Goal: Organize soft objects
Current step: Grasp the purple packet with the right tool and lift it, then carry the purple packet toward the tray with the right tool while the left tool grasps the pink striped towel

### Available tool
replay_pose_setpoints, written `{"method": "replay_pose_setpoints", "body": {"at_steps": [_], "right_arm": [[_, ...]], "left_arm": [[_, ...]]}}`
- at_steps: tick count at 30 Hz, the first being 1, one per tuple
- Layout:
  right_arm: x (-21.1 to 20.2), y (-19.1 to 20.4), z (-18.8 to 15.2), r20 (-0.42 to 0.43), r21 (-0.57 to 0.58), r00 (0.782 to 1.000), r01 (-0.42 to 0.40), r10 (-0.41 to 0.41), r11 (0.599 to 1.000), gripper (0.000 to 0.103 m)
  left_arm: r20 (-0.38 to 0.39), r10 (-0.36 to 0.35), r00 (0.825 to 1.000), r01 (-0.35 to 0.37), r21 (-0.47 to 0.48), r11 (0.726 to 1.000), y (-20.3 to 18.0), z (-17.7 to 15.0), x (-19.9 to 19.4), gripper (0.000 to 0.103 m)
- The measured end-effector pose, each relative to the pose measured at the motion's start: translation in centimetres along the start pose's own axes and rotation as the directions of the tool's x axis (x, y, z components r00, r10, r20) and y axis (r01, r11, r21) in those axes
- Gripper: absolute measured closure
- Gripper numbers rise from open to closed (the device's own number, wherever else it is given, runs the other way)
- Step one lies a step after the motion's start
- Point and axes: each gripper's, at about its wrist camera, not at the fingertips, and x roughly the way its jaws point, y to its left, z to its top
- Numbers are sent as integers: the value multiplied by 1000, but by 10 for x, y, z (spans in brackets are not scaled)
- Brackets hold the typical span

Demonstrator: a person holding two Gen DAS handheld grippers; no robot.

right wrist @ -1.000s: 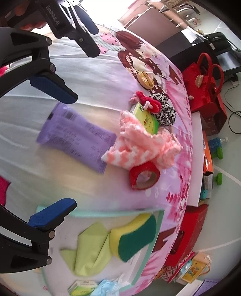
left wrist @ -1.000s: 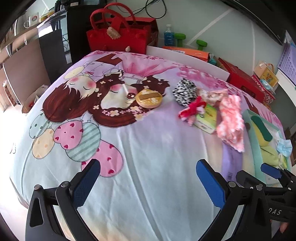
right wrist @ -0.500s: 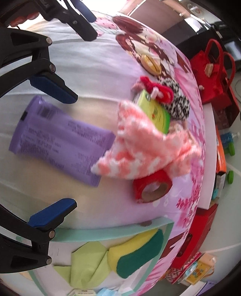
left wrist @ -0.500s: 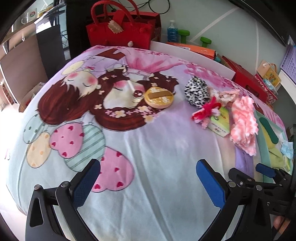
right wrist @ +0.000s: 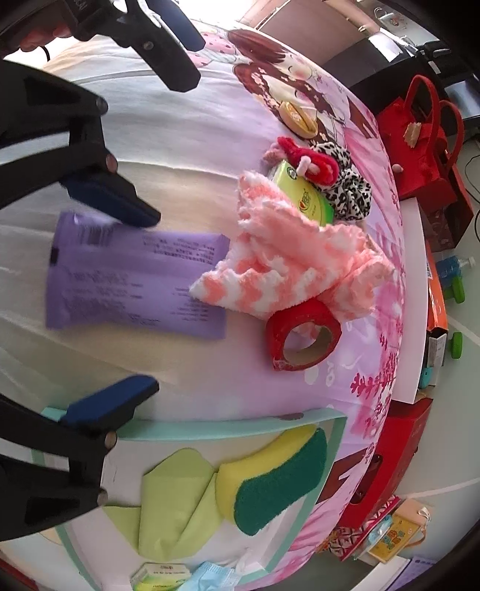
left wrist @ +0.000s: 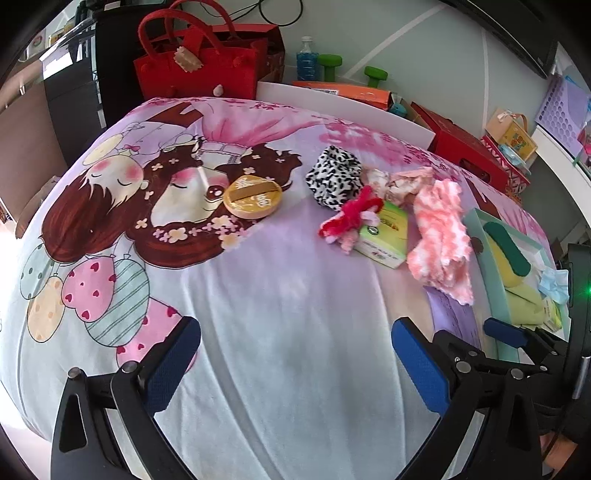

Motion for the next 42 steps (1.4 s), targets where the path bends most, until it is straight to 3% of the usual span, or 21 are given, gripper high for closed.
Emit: {"method": "replay_pose_setpoints", "body": {"at_steps": [4, 10, 11, 22, 27, 38, 42], "right_arm": [[-1, -6, -1, -4, 11, 1000, -12, 12, 1000, 41], [-4, -15, -1, -4, 27, 1000, -27, 27, 999, 46], [-4, -16, 0, -4, 29, 1000, -29, 29, 999, 50], [-24, -33, 2, 23, 11, 998, -67, 66, 998, 54], [-36, -38, -1, 38, 3, 994, -98, 98, 995, 56], [-57, -54, -4, 82, 2, 991, -102, 101, 995, 57], [-63, -67, -3, 103, 13, 991, -85, 83, 996, 57]], "left_arm": [[-2, -10, 1000, 10, 4, 1000, -6, 1, -1, 0], [-1, -37, 999, 37, 12, 999, -18, 6, -4, 0], [0, -43, 999, 43, 16, 999, -20, 7, -4, 0], [41, -125, 991, 122, 60, 991, -58, 24, -7, 0], [39, -104, 994, 100, 98, 990, -75, 27, 1, 0], [6, -143, 990, 142, 105, 984, -96, 37, 13, 1], [-2, -142, 990, 141, 111, 984, -103, 41, 17, 19]]}}
